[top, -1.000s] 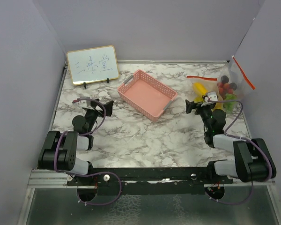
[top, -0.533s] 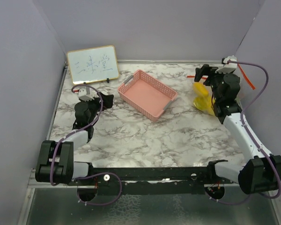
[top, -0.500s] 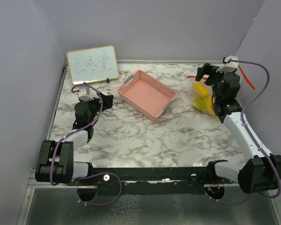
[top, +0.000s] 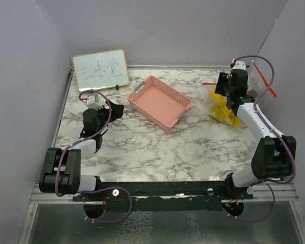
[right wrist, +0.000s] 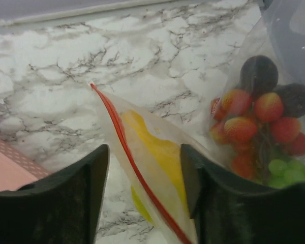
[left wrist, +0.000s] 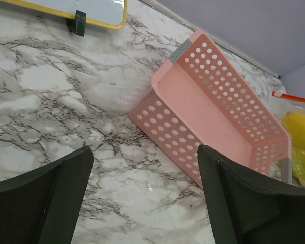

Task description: Open the zip-top bag and remove the fake food

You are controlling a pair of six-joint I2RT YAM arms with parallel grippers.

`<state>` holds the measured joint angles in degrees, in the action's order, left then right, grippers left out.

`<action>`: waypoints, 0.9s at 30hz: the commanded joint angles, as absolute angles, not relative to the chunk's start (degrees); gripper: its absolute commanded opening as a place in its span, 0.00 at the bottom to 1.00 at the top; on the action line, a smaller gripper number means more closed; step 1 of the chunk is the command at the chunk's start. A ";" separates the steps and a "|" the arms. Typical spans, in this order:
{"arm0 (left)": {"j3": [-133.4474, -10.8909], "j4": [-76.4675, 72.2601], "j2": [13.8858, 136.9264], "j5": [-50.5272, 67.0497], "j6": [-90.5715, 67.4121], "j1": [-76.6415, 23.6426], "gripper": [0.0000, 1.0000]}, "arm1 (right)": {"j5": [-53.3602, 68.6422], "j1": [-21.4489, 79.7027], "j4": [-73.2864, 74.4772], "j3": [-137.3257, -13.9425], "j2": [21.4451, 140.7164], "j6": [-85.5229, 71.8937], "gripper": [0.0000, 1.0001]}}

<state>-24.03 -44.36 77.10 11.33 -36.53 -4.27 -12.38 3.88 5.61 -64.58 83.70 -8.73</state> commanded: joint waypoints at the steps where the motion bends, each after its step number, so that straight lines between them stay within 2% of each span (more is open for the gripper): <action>1: -24.63 -45.17 76.58 14.08 -38.79 -4.95 0.85 | -7.08 3.08 9.74 -65.35 85.49 -9.82 0.43; 2: -24.49 -44.99 76.06 14.14 -38.76 -5.28 0.84 | -6.43 3.08 9.60 -65.00 84.99 -10.15 0.34; 4: -24.94 -44.37 75.29 14.91 -37.78 -6.47 0.79 | -4.85 3.08 9.06 -64.26 82.86 -10.29 0.04; 5: -26.01 -43.20 75.16 15.87 -35.46 -7.54 0.76 | -4.27 3.08 8.87 -63.91 81.25 -10.10 0.02; 7: -29.25 -38.88 75.47 16.55 -31.15 -10.86 0.78 | -2.22 3.10 6.60 -61.87 77.29 -9.13 0.01; 10: -33.17 -35.20 76.73 15.80 -27.89 -16.43 0.97 | 2.50 3.06 5.21 -60.67 71.76 -8.46 0.01; 11: -33.63 -36.07 77.30 16.27 -27.79 -17.67 0.99 | 4.67 3.07 5.11 -60.76 70.44 -8.44 0.01; 19: -39.98 -48.11 84.06 31.50 -30.12 -20.03 0.99 | 20.29 3.08 7.67 -65.23 63.06 -6.75 0.01; 27: -51.20 -46.60 87.84 38.92 -26.13 -20.06 0.99 | 45.38 3.07 -0.93 -63.00 57.67 -9.31 0.01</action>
<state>-45.80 -43.64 86.83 30.28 -29.52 -19.86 27.90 3.27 7.01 -63.22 60.12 -7.73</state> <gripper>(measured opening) 0.991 0.019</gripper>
